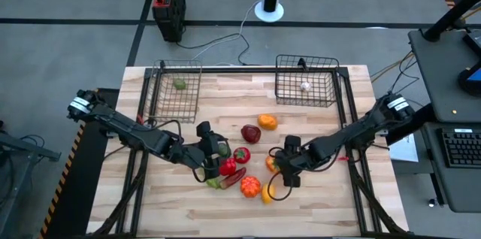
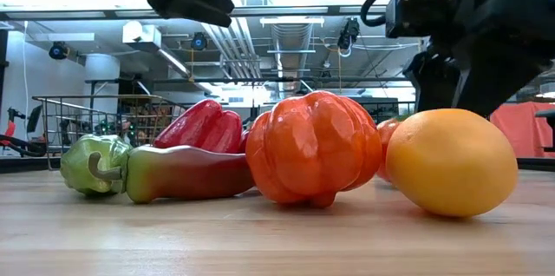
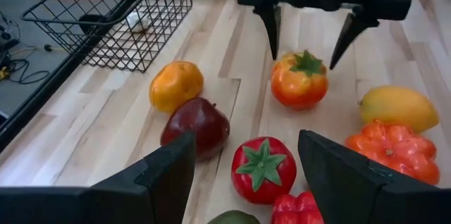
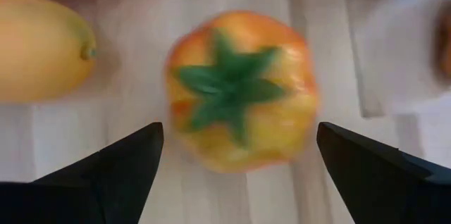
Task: Sort produce into baskets
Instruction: Put the orange tomato into the brown wire basket
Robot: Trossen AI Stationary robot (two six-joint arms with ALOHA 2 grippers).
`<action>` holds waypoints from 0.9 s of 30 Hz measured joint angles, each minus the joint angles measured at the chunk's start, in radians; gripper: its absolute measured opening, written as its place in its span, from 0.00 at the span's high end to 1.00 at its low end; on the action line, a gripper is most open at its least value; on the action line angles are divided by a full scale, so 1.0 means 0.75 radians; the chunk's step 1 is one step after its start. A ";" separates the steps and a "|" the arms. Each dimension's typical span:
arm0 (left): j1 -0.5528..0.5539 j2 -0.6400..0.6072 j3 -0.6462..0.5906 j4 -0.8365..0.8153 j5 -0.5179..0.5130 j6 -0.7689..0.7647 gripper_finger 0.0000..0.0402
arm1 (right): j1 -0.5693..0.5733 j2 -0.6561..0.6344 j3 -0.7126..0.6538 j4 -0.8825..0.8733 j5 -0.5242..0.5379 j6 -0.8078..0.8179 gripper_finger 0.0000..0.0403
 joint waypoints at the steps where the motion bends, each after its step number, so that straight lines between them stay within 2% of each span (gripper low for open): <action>1: 0.000 0.000 0.000 0.004 0.000 -0.003 0.42 | 0.000 0.008 0.000 0.010 -0.022 -0.014 0.09; 12: 0.000 0.000 0.000 0.005 -0.001 -0.035 0.42 | -0.035 0.027 0.000 0.116 -0.027 -0.065 0.09; 22: 0.000 0.000 0.000 0.015 -0.001 -0.035 0.42 | -0.056 0.147 0.000 0.205 -0.036 -0.102 0.09; 27: 0.000 0.000 0.000 0.015 -0.001 -0.035 0.42 | -0.056 0.150 0.000 0.227 -0.032 -0.102 0.09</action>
